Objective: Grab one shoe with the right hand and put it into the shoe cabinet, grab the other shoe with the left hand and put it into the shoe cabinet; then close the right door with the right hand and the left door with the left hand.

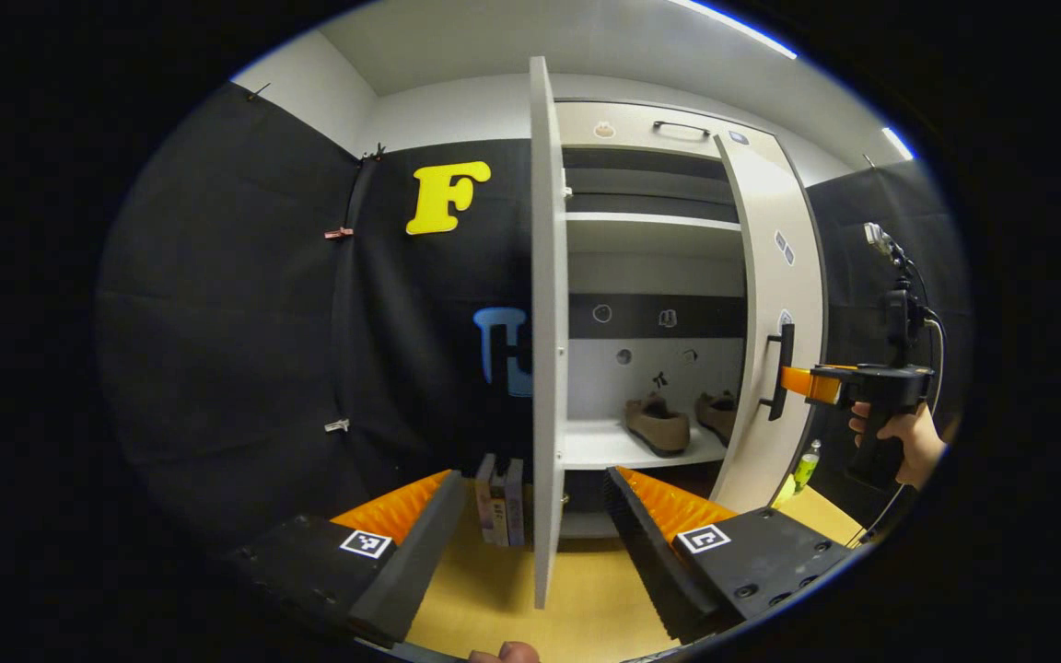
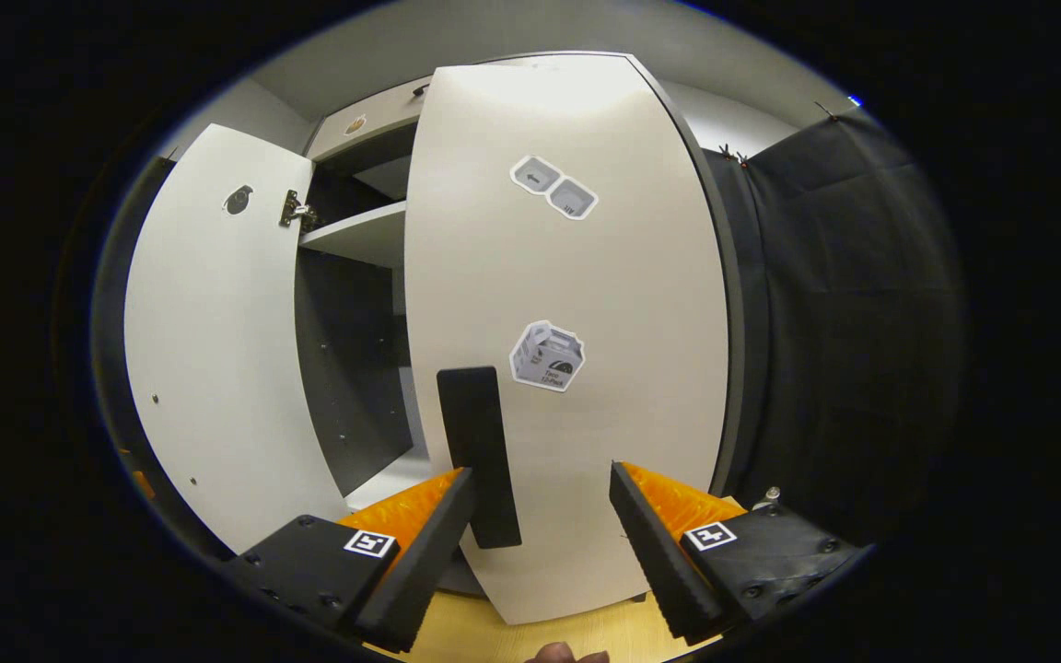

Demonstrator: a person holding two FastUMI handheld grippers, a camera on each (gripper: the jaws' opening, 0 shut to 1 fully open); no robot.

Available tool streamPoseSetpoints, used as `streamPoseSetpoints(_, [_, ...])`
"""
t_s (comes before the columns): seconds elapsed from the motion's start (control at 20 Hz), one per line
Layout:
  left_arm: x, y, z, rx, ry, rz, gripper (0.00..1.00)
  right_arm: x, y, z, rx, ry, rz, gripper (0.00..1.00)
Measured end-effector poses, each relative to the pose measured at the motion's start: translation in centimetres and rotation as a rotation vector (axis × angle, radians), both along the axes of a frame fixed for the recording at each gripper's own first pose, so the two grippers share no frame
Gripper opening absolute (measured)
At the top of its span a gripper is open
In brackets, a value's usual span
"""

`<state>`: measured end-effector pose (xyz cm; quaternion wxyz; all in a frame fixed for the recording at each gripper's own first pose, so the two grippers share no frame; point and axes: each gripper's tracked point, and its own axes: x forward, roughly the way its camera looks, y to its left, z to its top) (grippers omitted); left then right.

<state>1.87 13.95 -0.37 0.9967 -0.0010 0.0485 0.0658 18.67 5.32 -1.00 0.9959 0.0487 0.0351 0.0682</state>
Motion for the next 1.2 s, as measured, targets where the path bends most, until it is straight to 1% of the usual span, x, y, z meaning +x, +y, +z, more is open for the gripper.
streamPoseSetpoints(0.3, [-0.9, 4.4, 0.2, 0.009, -0.013, 0.076, 0.97, 2.2, 1.1, -0.1, -0.022, -0.008, -0.017, 0.98])
streamPoseSetpoints(0.45, [-0.2, 5.8, 0.0, 0.021, -0.016, 0.092, 0.96, 3.4, 1.6, 0.0, -0.017, -0.007, -0.027, 0.98])
streamPoseSetpoints(0.6, [1.1, 6.8, -0.1, 0.031, -0.01, 0.087, 0.96, 3.8, 1.6, -0.1, -0.009, 0.002, -0.045, 0.98])
streamPoseSetpoints(0.8, [5.2, 8.3, -0.8, 0.036, -0.002, 0.072, 0.96, 2.3, 1.1, 0.3, -0.004, 0.01, -0.054, 0.98])
streamPoseSetpoints(0.9, [6.5, 7.6, -1.4, 0.013, 0.003, 0.033, 0.97, 0.7, 0.6, 1.0, 0.003, 0.005, -0.054, 0.98])
streamPoseSetpoints(0.95, [6.2, 7.7, -1.2, 0.009, 0.002, 0.036, 0.97, -0.2, 0.4, 1.3, 0.002, 0.005, -0.054, 0.98])
streamPoseSetpoints(1.0, [5.9, 7.7, -1.1, 0.004, -0.006, 0.036, 0.92, -1.0, 0.2, 1.5, -0.003, 0.006, -0.056, 0.98])
streamPoseSetpoints(1.1, [6.1, 7.1, -1.3, -0.032, -0.008, 0.023, 0.93, -2.6, 0.4, 1.4, -0.014, 0.019, -0.037, 0.98])
streamPoseSetpoints(1.2, [5.9, 6.6, -1.3, -0.03, -0.003, 0.013, 0.93, -3.9, 1.0, 1.0, -0.044, 0.033, -0.011, 0.98])
